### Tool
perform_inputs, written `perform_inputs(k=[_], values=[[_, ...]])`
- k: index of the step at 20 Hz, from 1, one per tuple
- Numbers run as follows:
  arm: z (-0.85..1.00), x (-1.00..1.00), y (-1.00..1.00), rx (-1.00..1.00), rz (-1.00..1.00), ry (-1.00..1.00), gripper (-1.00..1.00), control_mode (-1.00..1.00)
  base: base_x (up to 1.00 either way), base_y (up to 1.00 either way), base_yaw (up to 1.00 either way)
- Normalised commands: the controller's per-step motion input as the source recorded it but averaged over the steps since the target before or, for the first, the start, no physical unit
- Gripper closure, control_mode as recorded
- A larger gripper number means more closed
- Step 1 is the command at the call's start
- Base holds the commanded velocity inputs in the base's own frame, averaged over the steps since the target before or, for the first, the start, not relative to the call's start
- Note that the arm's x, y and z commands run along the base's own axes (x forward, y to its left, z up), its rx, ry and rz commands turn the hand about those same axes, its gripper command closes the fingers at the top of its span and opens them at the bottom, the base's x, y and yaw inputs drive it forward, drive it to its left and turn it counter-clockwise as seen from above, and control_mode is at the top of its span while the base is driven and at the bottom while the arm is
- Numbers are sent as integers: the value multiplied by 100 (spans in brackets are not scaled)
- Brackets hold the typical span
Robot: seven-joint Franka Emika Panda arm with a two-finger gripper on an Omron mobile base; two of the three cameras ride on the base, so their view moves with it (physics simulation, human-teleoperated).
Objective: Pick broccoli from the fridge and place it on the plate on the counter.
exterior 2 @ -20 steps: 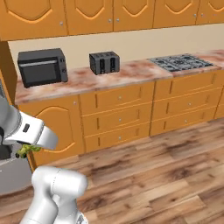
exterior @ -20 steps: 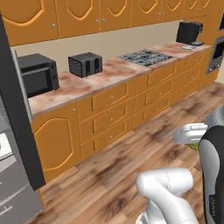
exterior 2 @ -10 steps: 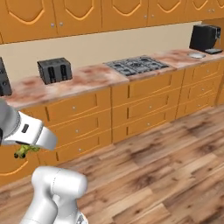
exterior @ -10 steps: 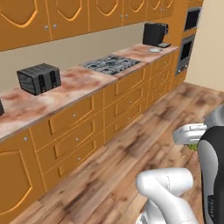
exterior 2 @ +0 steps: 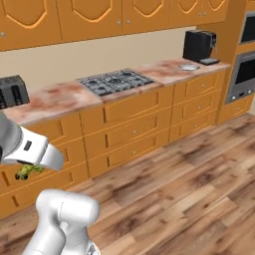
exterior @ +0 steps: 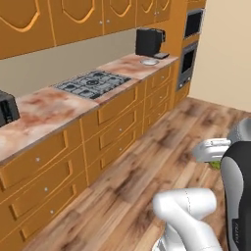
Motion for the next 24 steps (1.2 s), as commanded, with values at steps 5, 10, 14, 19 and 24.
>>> perform_inputs(k=[5, 10, 14, 19, 24], values=[[0, 0, 0, 0, 0, 0, 100, 100, 100, -67, -3], [0, 0, 0, 0, 0, 0, 100, 100, 100, -71, 1], [0, 0, 0, 0, 0, 0, 100, 100, 100, -61, 9], [0, 0, 0, 0, 0, 0, 100, 100, 100, -41, 23], [0, 0, 0, 0, 0, 0, 100, 100, 100, -28, 38]])
